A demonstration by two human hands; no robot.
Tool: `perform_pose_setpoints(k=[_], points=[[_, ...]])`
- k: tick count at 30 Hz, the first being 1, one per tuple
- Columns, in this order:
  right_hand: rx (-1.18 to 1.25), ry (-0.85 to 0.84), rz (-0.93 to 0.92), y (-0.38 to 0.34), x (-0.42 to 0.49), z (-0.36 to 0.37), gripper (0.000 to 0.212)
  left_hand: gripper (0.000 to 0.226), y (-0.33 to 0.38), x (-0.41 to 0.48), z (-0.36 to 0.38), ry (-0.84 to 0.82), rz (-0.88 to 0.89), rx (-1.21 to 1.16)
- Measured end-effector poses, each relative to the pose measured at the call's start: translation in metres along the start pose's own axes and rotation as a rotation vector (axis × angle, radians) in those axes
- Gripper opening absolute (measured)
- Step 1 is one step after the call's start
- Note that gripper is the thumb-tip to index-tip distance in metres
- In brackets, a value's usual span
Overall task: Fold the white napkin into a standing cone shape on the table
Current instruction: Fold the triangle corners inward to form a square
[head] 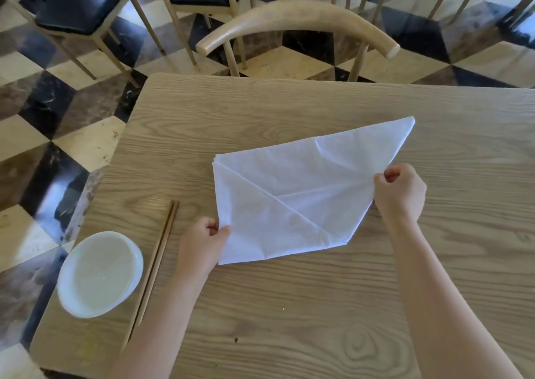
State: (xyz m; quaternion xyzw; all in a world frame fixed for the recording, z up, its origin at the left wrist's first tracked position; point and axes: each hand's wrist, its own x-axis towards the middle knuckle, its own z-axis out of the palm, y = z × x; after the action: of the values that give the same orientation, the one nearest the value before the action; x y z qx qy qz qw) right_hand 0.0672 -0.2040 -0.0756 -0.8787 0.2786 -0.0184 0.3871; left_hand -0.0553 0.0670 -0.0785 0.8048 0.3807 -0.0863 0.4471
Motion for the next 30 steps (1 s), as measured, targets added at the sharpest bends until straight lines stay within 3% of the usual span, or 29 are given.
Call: perform_pose_setpoints(k=[5, 8, 11, 14, 16, 30], points=[[-0.076, 0.078, -0.093, 0.001, -0.012, 0.003, 0.022, 0.018, 0.013, -0.004, 0.000, 0.075, 0.157, 0.285], [-0.128, 0.052, -0.429, -0.004, -0.041, 0.012, 0.021, 0.034, 0.027, 0.011, -0.003, 0.250, 0.377, 0.347], [-0.186, -0.193, -0.735, -0.005, -0.084, 0.029, 0.012, 0.039, 0.039, 0.052, -0.006, 0.195, 0.380, 0.288], [-0.250, -0.313, -0.676, -0.001, -0.102, 0.040, 0.013, 0.035, 0.053, 0.078, -0.009, 0.150, 0.205, 0.054], [-0.250, -0.346, -0.589, 0.000, -0.104, 0.042, 0.015, 0.028, 0.061, 0.085, -0.009, 0.119, 0.162, 0.021], [-0.202, -0.234, -0.466, -0.006, -0.104, 0.057, 0.007, 0.010, 0.070, 0.101, -0.014, 0.138, 0.313, 0.075]])
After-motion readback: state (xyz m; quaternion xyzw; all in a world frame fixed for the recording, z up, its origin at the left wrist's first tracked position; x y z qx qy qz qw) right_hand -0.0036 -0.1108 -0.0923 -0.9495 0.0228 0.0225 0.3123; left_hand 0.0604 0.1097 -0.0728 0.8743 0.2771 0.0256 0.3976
